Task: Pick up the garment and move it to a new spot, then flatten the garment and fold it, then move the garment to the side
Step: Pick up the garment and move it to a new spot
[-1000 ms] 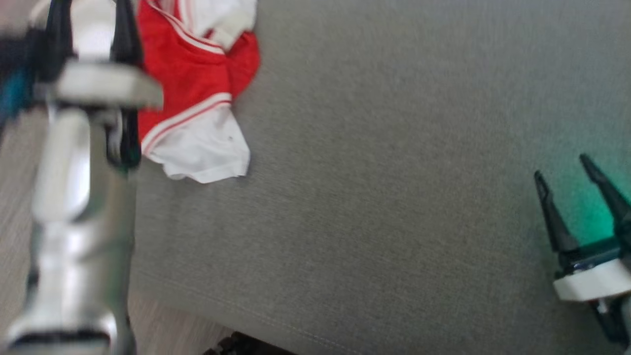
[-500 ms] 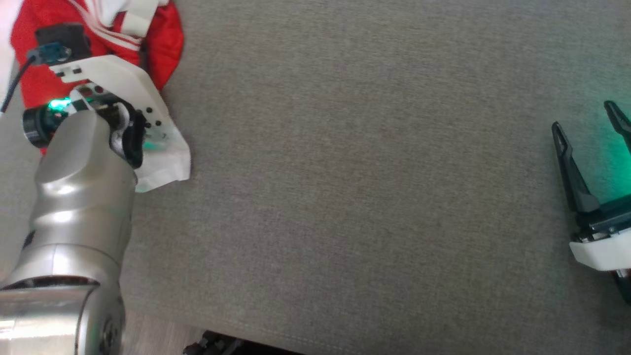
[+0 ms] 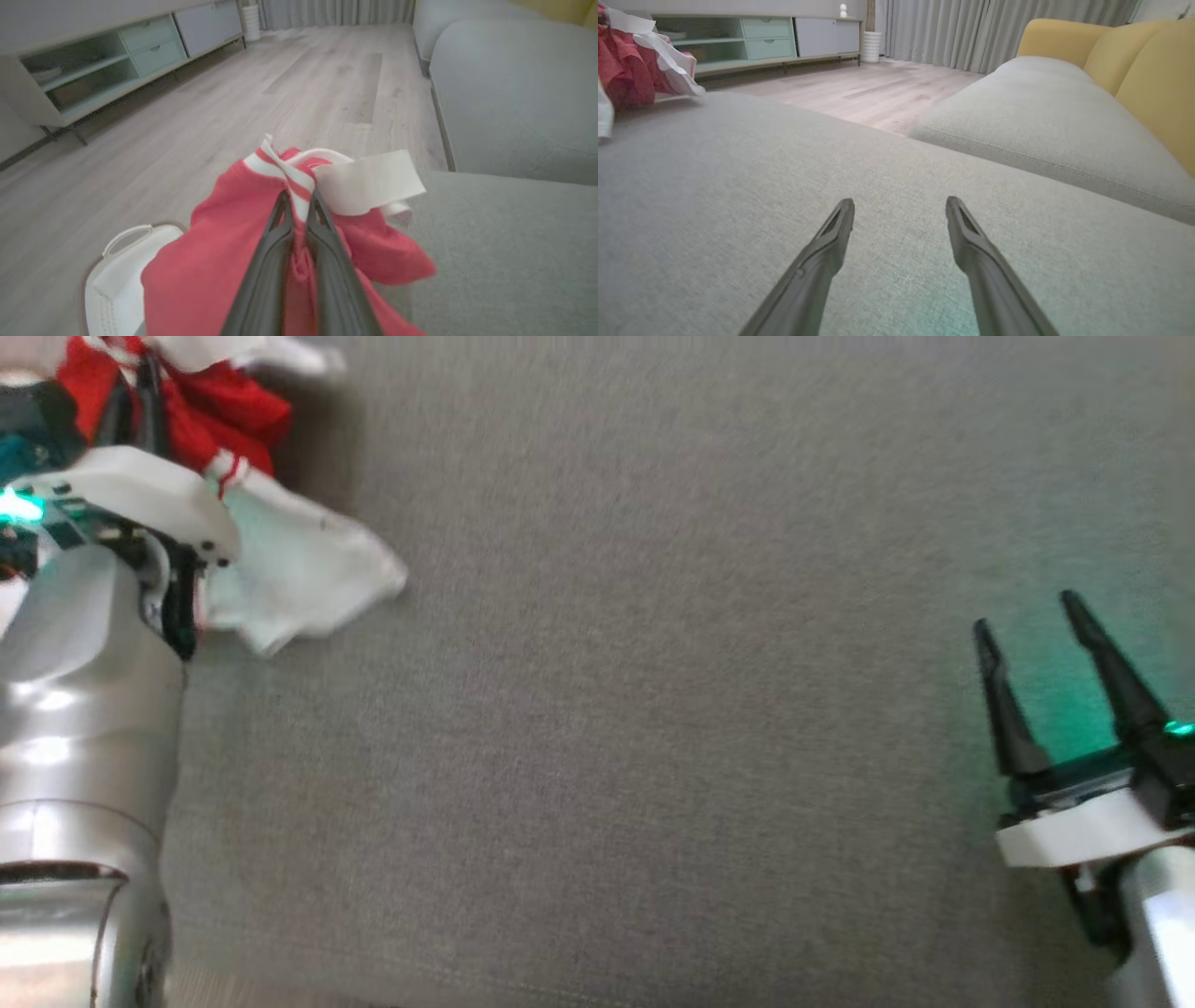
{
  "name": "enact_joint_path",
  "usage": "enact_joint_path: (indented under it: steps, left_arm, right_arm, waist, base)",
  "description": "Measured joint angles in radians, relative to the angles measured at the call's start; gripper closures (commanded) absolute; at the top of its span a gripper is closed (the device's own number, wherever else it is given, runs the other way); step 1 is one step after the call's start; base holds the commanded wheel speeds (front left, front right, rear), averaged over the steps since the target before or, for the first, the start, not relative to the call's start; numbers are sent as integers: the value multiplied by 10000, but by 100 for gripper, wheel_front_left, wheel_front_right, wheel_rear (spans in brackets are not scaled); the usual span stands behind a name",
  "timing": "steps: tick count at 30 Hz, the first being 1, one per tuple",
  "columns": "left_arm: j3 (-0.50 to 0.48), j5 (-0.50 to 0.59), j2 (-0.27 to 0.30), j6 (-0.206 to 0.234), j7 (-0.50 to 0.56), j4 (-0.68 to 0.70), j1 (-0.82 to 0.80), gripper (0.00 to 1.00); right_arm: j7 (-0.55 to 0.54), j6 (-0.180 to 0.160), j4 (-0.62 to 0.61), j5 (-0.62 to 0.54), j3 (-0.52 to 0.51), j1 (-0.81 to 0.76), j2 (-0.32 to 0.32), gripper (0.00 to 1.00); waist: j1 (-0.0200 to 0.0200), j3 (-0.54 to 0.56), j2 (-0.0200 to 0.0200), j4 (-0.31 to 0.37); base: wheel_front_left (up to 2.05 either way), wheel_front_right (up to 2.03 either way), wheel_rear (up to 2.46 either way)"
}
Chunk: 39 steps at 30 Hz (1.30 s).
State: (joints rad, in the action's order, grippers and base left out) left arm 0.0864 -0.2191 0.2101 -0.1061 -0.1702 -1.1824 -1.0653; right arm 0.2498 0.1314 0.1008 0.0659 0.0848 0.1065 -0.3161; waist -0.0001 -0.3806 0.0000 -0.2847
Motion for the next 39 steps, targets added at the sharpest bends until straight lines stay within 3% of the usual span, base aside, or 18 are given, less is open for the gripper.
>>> enact_joint_path:
  steps: [7,11,18,22,26,31,32,33,34,39]
  left_arm:
    - [629,257,209,-182,-173,656,-453,100]
    - [1181,184,144,-192,-58,1430,-537,100]
    - [2800,-1233,-107,-263,999,3896,-166,100]
    - [3499,-1981,-75,-263,1620,5260,520,100]
    - [4130,-1990,-40,-244,1760,6006,1948,100]
    - [4686,-1977,-617,-67,698,5720,3957,100]
    - [4846,-1929,-740,-44,408,5561,4339,94]
    - [4957,-1918,-882,46,121,5388,4677,52]
    - [5007,-1918,-1016,167,-105,5223,4973,3]
    - [4993,-1931,-1415,755,-729,5133,5669,0]
  right_arm:
    - [10,0,8,48,336,-239,809,0]
    - [10,0,61,92,508,-455,1241,0]
    - [10,0,84,132,729,-869,1745,0]
    - [10,0,-29,132,830,-939,1910,0]
    - [10,0,-165,132,922,-939,2107,0]
    - [10,0,-215,136,1049,-778,2243,0]
    - [10,0,-213,136,1074,-702,2284,0]
    - [10,0,-209,136,1076,-646,2311,0]
    - [10,0,-192,148,1068,-615,2326,0]
    - [10,0,35,224,842,-634,2349,0]
  waist:
    - [-2,1075,0,650]
    - [-1,1655,0,1365]
    - [-2,2537,0,2856]
    - [-1,2780,0,3718]
    - [0,2708,1,4586]
    - [5,2123,0,4989]
    - [4,2024,0,5052]
    - [4,1943,0,5109]
    - [4,1883,0,5158]
    - [3,2036,0,5067]
  base:
    - [0,0,0]
    - [0,0,0]
    - [0,0,0]
    - [0,0,0]
    - [0,0,0]
    - [0,0,0]
    - [0,0,0]
    - [0,0,0]
    - [0,0,0]
    - [0,0,0]
